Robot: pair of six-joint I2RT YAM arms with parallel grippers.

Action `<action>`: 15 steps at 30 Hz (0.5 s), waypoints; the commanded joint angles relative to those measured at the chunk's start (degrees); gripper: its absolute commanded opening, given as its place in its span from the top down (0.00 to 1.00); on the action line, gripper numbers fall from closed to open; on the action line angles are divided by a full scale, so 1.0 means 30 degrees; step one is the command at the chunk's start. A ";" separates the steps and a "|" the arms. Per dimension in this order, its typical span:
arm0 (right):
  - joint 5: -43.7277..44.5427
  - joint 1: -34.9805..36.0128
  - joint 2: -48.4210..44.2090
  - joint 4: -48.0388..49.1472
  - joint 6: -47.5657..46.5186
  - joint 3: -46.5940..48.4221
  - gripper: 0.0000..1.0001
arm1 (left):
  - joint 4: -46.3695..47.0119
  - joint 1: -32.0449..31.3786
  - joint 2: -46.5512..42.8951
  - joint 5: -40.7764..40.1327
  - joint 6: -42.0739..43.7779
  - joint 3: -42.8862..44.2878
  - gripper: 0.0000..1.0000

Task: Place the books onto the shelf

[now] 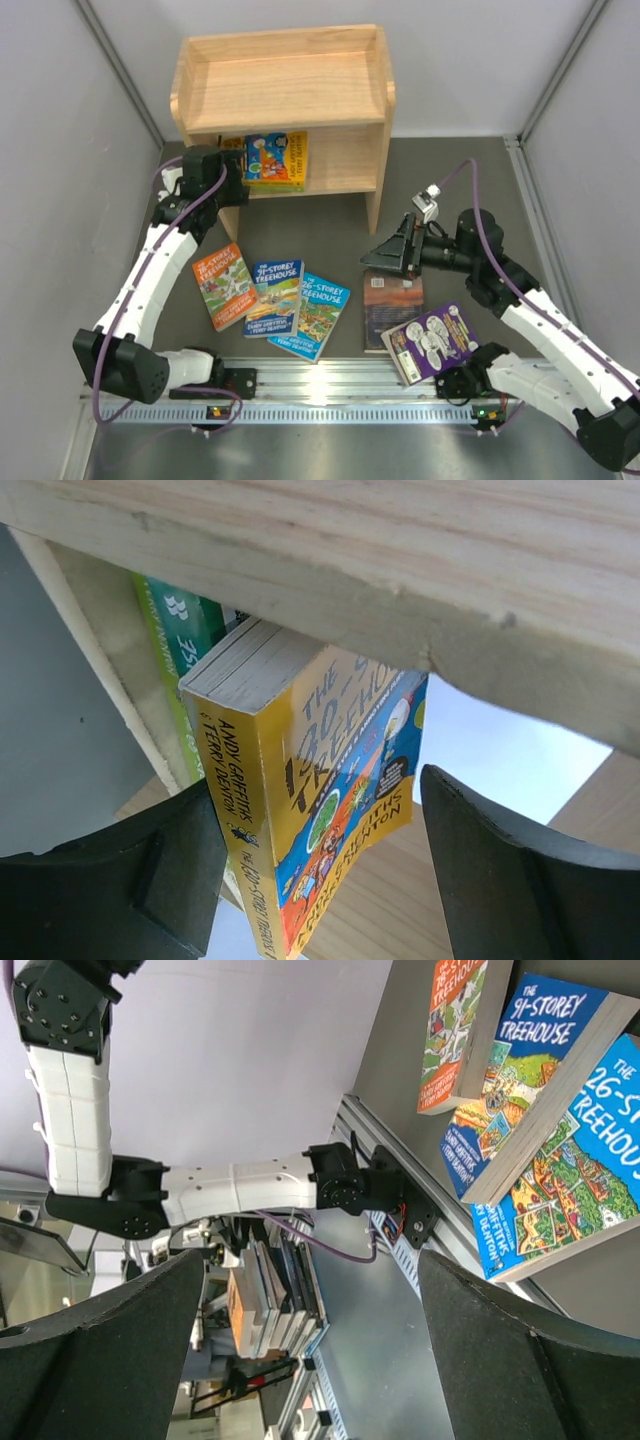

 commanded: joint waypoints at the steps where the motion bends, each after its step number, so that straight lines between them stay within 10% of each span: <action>1: -0.0030 -0.0307 0.0243 0.1182 -0.0079 0.0250 0.13 | 0.1473 0.0170 0.0735 -0.0021 -0.0837 0.1310 0.22; 15: -0.0880 -0.1302 0.0537 0.1124 -0.0461 0.0516 0.13 | 0.0626 0.0610 0.0449 0.0945 -0.0254 0.1723 0.19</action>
